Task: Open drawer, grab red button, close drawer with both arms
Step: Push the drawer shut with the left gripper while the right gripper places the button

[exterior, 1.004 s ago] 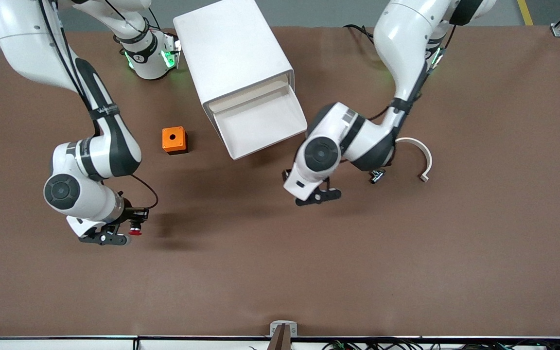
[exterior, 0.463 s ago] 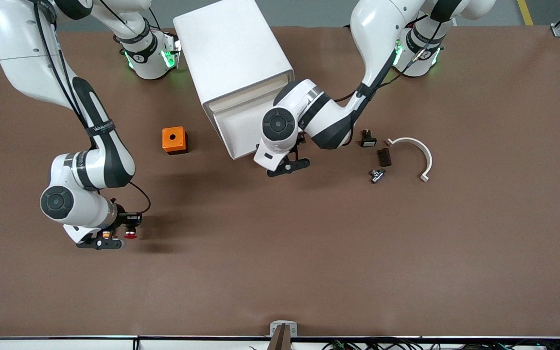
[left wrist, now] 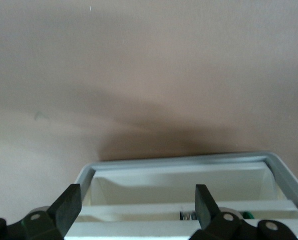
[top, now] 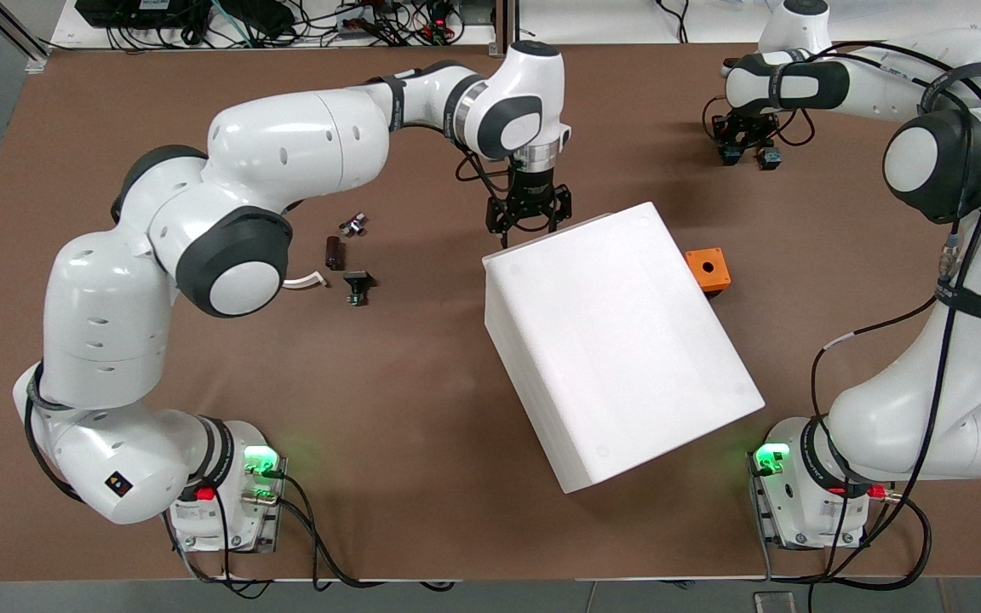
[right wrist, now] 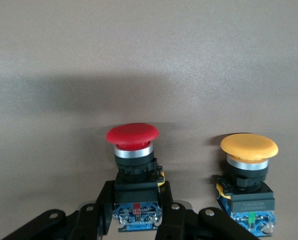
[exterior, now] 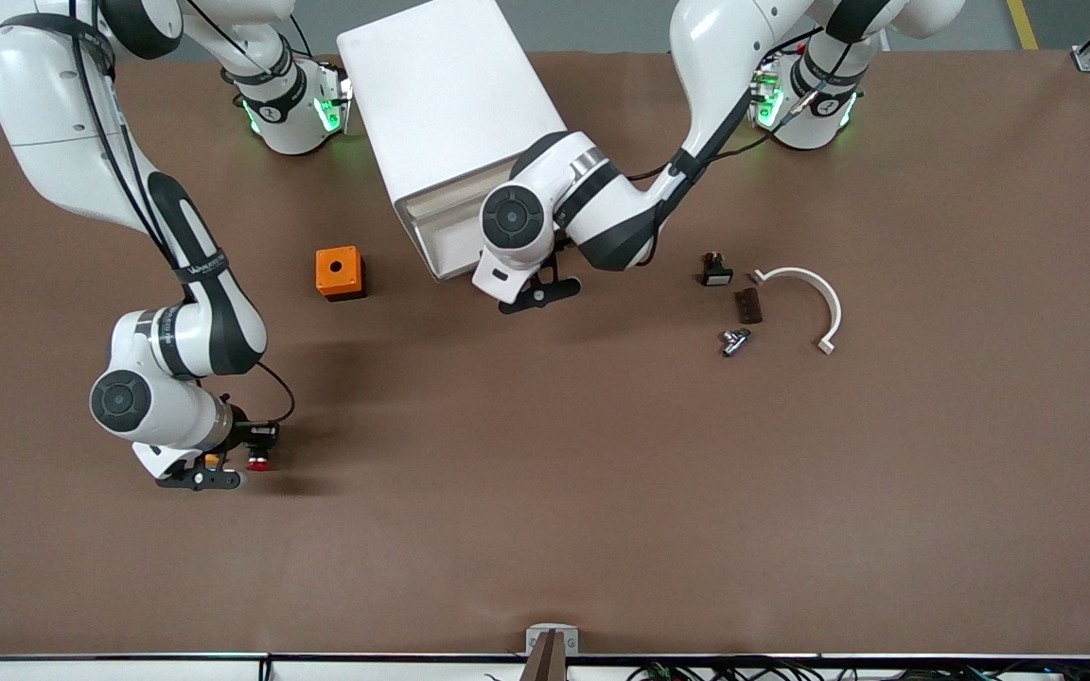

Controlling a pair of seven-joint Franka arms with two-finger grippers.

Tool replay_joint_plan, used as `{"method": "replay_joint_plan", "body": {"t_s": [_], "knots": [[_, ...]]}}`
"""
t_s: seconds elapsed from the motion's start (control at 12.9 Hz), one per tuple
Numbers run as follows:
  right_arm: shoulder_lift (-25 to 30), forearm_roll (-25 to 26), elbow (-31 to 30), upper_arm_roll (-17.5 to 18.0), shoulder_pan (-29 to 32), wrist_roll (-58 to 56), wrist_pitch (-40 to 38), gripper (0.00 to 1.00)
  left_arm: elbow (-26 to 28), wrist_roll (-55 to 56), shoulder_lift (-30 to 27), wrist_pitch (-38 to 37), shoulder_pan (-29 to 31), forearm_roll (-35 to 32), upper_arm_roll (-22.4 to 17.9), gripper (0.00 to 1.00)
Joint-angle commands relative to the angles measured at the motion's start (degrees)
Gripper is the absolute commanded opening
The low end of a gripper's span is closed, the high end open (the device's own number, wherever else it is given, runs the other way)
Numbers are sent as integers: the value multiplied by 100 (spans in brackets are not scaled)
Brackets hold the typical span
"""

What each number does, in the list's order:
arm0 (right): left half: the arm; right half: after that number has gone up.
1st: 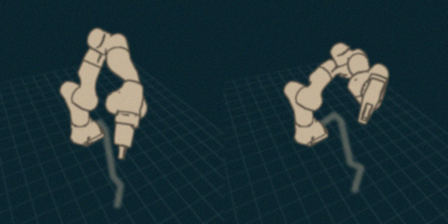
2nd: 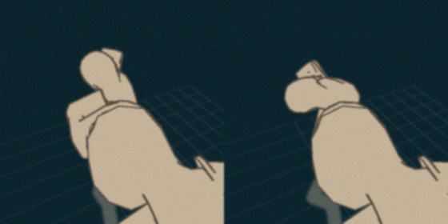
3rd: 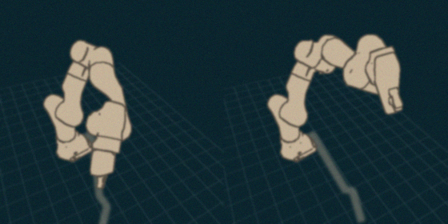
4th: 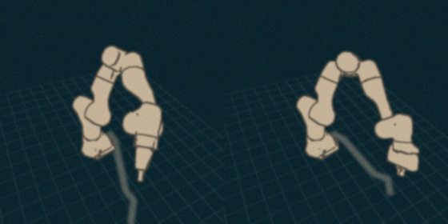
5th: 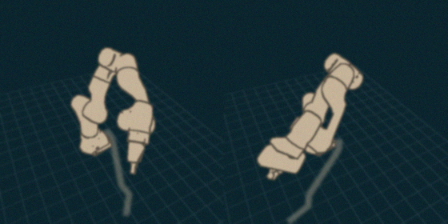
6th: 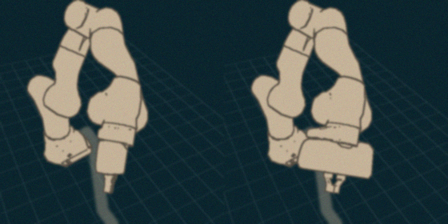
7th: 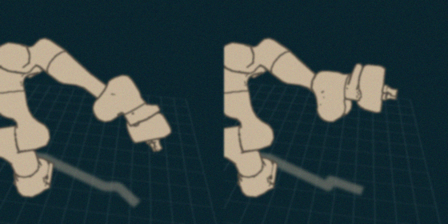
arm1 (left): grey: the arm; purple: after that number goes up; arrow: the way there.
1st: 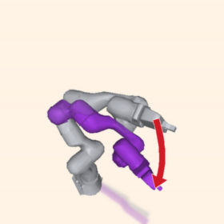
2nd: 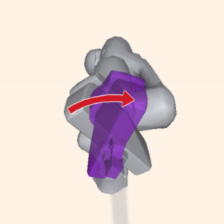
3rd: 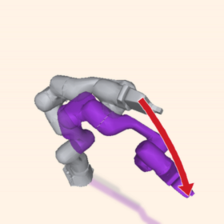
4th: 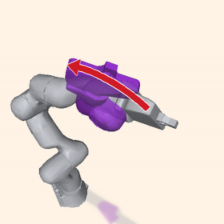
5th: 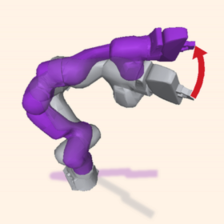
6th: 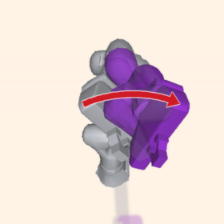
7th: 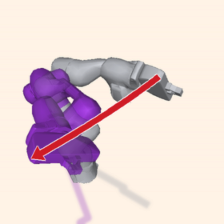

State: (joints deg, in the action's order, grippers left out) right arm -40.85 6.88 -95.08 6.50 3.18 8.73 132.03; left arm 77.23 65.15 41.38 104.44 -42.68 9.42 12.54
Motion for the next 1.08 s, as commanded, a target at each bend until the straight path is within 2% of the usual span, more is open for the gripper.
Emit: {"method": "replay_joint_plan", "body": {"t_s": [0.0,0.15,0.23,0.31,0.54,0.77,1.0], "knots": [[-46,-379,103,36,69,-109,-2,35,160,156,-104,-56,58,244,161,100],[-37,-424,103,-17,51,-109,-28,74,178,165,-95,-56,40,376,170,100],[-29,-424,112,-17,51,-109,-28,90,187,165,-95,-56,-29,420,170,100],[-20,-424,112,-17,60,-91,-37,100,187,165,-78,-47,-74,482,170,100],[268,-416,112,-17,-1,-144,-308,100,204,339,-60,-38,-197,570,170,100],[1120,-416,25,-157,-256,-144,-555,100,231,429,-51,-38,-303,623,161,100],[1771,-416,-2,-219,-423,-126,-721,100,187,490,-147,-56,-119,509,56,100]]}}
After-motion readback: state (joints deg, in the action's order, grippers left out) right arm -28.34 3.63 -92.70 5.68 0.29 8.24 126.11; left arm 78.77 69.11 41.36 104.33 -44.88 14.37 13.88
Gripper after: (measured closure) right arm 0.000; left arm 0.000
